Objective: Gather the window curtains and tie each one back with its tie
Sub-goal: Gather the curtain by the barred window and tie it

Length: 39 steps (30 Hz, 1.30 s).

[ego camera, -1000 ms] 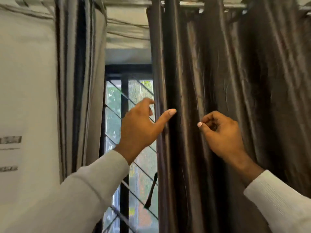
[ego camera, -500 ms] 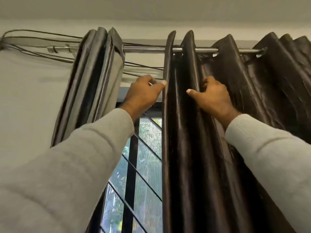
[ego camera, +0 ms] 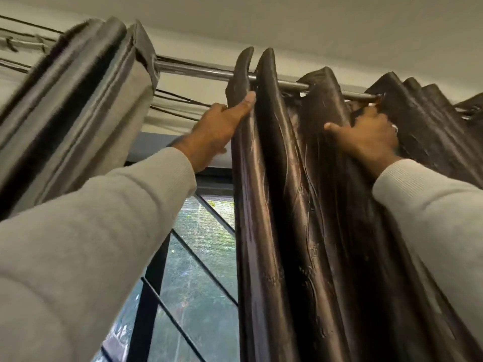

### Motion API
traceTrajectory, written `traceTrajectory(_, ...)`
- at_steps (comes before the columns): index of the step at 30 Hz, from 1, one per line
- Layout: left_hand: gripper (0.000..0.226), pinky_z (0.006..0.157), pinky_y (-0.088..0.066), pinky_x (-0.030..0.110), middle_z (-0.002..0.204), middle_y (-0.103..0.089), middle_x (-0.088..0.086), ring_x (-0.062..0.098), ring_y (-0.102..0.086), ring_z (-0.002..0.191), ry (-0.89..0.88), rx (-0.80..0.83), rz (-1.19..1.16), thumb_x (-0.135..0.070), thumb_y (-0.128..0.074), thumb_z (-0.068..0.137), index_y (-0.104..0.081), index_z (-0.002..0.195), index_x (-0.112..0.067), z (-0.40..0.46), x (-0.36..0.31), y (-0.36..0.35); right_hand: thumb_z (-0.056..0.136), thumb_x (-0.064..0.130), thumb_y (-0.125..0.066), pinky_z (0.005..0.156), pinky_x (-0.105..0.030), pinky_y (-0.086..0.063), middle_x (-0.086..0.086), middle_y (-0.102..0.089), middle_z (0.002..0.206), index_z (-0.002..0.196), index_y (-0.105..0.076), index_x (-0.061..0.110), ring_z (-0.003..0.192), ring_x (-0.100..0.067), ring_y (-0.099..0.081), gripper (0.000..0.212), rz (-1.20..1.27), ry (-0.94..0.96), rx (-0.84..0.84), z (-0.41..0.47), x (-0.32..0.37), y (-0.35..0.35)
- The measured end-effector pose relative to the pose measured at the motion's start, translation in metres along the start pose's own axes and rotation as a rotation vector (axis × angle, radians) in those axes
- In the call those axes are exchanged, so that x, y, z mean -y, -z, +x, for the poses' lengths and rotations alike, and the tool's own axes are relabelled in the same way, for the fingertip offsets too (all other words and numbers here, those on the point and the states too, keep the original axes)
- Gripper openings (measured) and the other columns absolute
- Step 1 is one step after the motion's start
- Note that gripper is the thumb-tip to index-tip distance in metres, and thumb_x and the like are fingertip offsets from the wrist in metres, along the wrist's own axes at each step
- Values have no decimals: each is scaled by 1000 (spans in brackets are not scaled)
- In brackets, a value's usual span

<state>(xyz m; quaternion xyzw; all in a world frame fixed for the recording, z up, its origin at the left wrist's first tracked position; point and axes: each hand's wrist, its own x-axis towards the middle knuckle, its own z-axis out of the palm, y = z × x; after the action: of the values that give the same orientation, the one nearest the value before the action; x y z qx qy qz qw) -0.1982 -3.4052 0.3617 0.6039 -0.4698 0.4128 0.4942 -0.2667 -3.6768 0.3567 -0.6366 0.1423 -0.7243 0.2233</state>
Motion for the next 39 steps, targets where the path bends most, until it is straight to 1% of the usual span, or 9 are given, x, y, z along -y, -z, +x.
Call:
traceTrajectory(7, 71, 94, -61, 49, 115, -80, 4, 22, -79, 104, -78, 84, 16, -80, -51, 97, -66, 135, -22, 33, -2, -59, 98, -1, -65, 71, -6, -52, 0, -74, 119, 134, -72, 15, 98, -7, -68, 40, 413, 539, 546, 14, 27, -33)
traceTrajectory(10, 81, 98, -59, 54, 121, -76, 7, 29, -74, 113, -64, 26, -17, -89, -35, 95, -73, 128, -25, 31, -11, -67, 101, 4, -67, 57, -18, -56, -1, -74, 103, 130, -72, 14, 75, -7, -70, 30, 720, 479, 599, 31, 25, -19)
traceTrajectory(15, 72, 97, -53, 44, 90, -80, -9, 20, -73, 98, -103, -188, 39, -91, -34, 94, -78, 100, -34, 43, -30, -62, 88, 55, -62, 99, -46, -55, -9, -67, 131, 130, -66, 21, 121, -32, -64, 54, 414, 214, -228, 78, -25, -6)
traceTrajectory(18, 71, 103, -58, 50, 113, -82, 10, 35, -78, 108, -97, -114, -48, -87, -60, 87, -81, 118, -26, 55, -36, -61, 81, 64, -73, 109, -59, -48, -18, -54, 147, 149, -44, 14, 135, -44, -54, 89, 250, 58, -41, 92, -42, -18)
traceTrajectory(22, 78, 108, -55, 63, 133, -72, 26, 50, -71, 119, -109, -9, -1, -75, -61, 95, -70, 138, -11, 68, -36, -73, 88, 26, -73, 101, -46, -57, -13, -72, 129, 130, -69, 15, 120, -35, -68, 43, 350, 217, 64, 102, -36, -34)
traceTrajectory(25, 85, 98, -61, 58, 121, -76, 16, 40, -74, 110, -73, -31, -35, -89, -51, 89, -78, 125, -17, 71, -42, -86, 98, 11, -68, 91, -34, -58, -4, -77, 114, 125, -76, 15, 102, -18, -72, 28, 637, 576, 499, 94, -21, -47)
traceTrajectory(28, 92, 69, -60, 33, 96, -74, 2, 19, -74, 81, -19, -100, -23, -92, -27, 94, -77, 121, -20, 72, -47, -88, 107, 47, -58, 87, -39, -57, -2, -79, 117, 123, -76, 14, 105, -18, -72, 40, 961, 565, 612, 95, -24, -44)
traceTrajectory(34, 93, 116, -45, 58, 166, -44, 9, 38, -51, 143, -26, -460, -88, -89, -23, 97, -38, 165, -28, 77, -33, -68, 102, 70, -47, 108, -54, -52, 4, -66, 116, 121, -67, 23, 109, -16, -61, 54, 1145, 176, 201, 106, -48, -66)
traceTrajectory(39, 101, 113, -51, 59, 140, -67, 17, 36, -68, 119, -60, -120, -175, -91, -21, 96, -64, 147, -15, 85, -29, -90, 98, 84, -20, 116, -57, -45, -8, -62, 144, 152, -54, 19, 130, -31, -62, 92, 1272, 346, 606, 81, 7, -70)
